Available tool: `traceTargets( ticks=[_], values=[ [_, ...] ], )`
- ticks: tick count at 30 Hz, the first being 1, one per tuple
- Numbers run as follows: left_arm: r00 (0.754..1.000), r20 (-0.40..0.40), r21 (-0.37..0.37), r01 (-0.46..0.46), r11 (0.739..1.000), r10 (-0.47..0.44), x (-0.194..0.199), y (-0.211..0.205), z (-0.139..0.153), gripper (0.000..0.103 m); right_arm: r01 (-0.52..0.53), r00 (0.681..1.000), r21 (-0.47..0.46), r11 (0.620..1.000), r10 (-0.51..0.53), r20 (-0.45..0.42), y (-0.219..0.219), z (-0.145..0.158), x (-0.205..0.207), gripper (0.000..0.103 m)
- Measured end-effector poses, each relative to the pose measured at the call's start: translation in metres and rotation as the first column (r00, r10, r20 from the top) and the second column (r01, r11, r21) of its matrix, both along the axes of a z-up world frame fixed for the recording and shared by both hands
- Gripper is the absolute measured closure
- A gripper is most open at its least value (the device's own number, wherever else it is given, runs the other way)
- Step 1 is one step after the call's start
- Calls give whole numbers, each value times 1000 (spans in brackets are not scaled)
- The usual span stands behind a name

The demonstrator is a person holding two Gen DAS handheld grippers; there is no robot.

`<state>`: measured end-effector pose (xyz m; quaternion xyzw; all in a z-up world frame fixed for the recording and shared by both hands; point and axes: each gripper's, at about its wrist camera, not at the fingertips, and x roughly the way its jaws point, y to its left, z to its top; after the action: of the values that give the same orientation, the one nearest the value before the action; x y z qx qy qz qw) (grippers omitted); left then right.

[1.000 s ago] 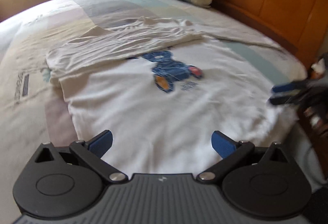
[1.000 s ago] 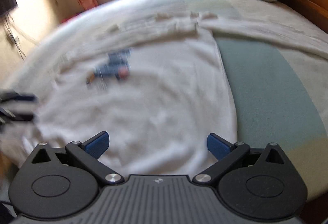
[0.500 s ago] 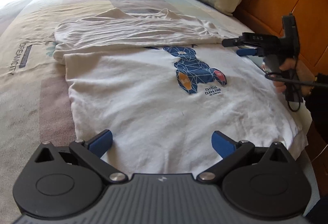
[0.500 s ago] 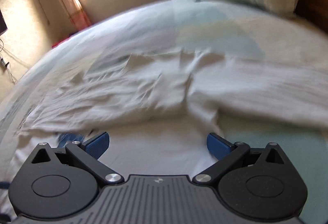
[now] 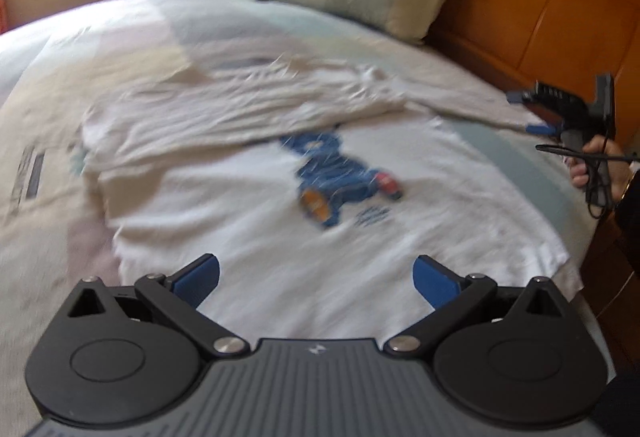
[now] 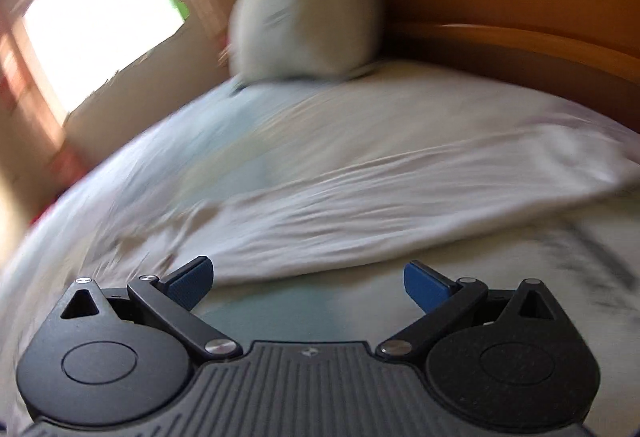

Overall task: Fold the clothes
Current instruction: 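Lower the open right gripper to the other sleeve's cuff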

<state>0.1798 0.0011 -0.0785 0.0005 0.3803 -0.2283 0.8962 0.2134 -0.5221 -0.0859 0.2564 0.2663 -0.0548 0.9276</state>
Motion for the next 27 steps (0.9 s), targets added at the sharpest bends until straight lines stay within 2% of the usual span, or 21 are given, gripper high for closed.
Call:
traceTargets(
  ticks=[4, 6, 9, 13, 16, 17, 23, 27],
  values=[
    [999, 26, -11, 42, 999, -42, 2, -19, 8, 1, 133, 990, 108, 985, -136, 30, -50, -20, -22, 0],
    [998, 34, -13, 62, 998, -61, 2, -30, 11, 1, 135, 988, 128, 983, -142, 54, -60, -28, -23, 0],
    [996, 25, -25, 85, 996, -84, 4, -43, 12, 1, 104, 991, 76, 992, -110, 79, -61, -33, -15, 0],
    [992, 13, -35, 124, 992, -124, 4, -59, 12, 1, 103, 994, -39, 994, -101, 46, -53, -34, 2, 0],
    [989, 4, -31, 146, 989, -146, 5, -69, 11, 1, 106, 994, -73, 992, -104, 32, -54, -34, 14, 0],
    [989, -1, -34, 151, 988, -151, 5, -72, 10, 1, 110, 994, -68, 992, -107, 36, -57, -35, 17, 0],
    [983, -22, -34, 183, 982, -184, 3, -85, 8, 1, 141, 978, 105, 984, -155, 141, -86, -42, 15, 0],
    [978, -35, -31, 202, 979, -204, 1, -92, 5, 1, 154, 974, 100, 983, -168, 152, -91, -42, 28, 0]
  ],
)
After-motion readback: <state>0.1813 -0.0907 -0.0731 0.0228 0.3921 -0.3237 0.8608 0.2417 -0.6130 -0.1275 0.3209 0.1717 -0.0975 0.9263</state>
